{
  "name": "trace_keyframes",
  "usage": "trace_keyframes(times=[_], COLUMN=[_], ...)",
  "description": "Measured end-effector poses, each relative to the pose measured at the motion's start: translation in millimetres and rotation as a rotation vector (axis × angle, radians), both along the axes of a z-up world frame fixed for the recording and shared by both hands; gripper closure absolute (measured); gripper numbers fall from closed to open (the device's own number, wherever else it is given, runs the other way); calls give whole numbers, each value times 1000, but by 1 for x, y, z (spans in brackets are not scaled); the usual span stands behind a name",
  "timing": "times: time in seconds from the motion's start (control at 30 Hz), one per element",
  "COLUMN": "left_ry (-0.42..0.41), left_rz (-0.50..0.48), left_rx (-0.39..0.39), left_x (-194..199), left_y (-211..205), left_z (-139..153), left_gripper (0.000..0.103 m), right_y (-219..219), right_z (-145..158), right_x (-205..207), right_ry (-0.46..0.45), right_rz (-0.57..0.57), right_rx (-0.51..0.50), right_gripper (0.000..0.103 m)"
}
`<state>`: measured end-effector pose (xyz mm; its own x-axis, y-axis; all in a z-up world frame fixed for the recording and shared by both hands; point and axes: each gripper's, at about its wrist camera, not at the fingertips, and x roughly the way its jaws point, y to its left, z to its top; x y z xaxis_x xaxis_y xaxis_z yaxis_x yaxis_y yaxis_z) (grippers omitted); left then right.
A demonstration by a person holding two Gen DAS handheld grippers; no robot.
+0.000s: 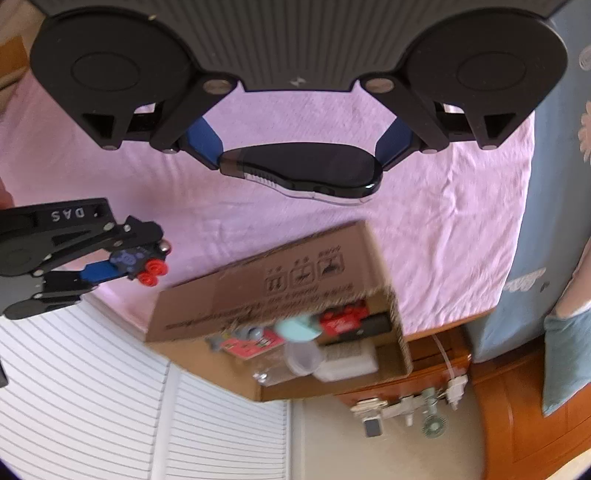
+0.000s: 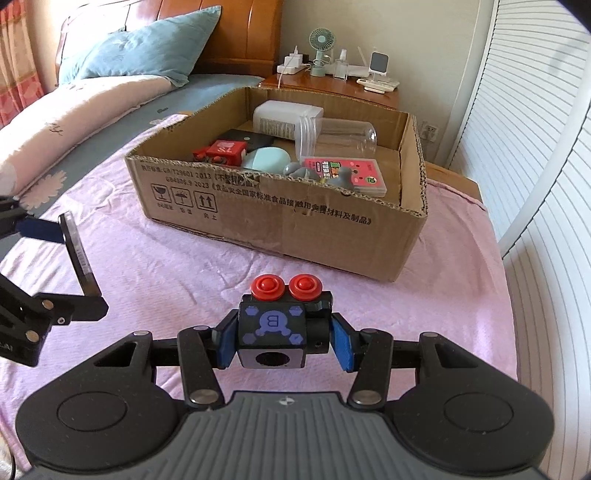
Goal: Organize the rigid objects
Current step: 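Drop the oval case into the box with the left tool while the right tool carries the robot there, then lower the toy robot into the box and open the right tool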
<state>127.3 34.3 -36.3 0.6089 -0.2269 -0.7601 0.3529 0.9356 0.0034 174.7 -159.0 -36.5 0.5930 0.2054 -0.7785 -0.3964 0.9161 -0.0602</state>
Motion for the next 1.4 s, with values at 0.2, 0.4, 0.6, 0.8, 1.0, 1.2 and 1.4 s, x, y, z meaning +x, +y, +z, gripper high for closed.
trace_keyframes(times=[0.2,0.4,0.6,0.8,1.0,1.2,1.4], left_ry=[-53,-128,-124,-96,-132,-140,-145], left_rz=[-37,-42,-13,26,60,74,69], left_rx=[-14,-21,-7,27,54,23,-19], left_x=[10,43,102,148,166,156,121], left_y=[-5,-17,-32,-42,-44,-33,-21], left_z=[36,66,66,47,36,45,63], left_gripper=[14,14,14,14,12,5,2], right_y=[-7,-13,-23,-30,-33,-36,-33], right_z=[23,43,59,63,62,62,66], right_x=[-5,-5,2,10,20,32,43], right_ry=[-21,-73,-107,-126,-126,-111,-110], right_rz=[23,30,10,-7,-19,-32,-37], right_rx=[38,44,68,73,73,98,97], right_gripper=[47,47,47,47,47,47,47])
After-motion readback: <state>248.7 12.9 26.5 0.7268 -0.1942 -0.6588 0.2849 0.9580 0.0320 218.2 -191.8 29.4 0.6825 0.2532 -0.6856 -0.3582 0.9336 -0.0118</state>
